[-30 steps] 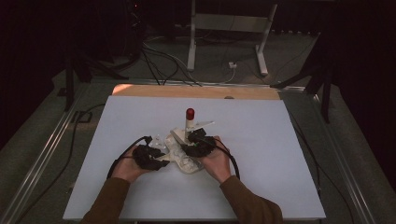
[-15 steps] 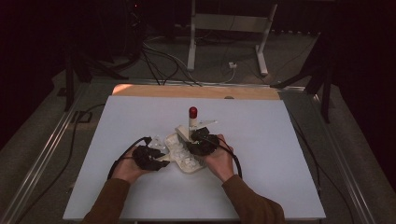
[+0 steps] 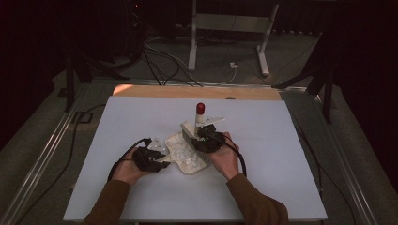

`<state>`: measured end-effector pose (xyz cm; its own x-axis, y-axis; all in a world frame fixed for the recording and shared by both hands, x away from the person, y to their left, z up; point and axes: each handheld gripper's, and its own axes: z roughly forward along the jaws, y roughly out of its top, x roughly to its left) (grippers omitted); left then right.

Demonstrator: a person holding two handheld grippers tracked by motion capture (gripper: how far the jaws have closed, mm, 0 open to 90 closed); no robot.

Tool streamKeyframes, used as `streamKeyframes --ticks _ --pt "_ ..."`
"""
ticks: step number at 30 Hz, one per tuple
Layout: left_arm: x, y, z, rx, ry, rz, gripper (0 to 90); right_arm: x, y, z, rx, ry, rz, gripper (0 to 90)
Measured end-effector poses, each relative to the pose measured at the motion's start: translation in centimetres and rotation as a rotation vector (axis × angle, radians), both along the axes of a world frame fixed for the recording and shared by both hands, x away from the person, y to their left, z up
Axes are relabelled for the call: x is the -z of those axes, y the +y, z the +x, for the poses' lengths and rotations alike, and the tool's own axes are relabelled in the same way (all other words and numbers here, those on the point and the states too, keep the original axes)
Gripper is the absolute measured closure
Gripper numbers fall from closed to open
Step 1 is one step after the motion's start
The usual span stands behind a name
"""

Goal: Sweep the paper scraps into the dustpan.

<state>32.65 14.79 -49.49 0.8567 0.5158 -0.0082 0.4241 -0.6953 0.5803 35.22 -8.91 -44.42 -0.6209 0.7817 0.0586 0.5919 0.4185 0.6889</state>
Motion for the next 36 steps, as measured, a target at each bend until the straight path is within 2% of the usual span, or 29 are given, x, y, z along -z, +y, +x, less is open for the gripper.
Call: streamKeyframes --ticks 13,36 --pt "0.1 0.1 -0.2 -0.013 -0.024 -0.019 66.5 -1.1 -1.5 0.5 0.046 -0.025 0.042 67.2" --pt "-0.2 0.8 -0.4 -0.058 -0.051 -0.05 66.7 -1.7 -3.5 0.9 0.076 -0.03 0.051 67.2"
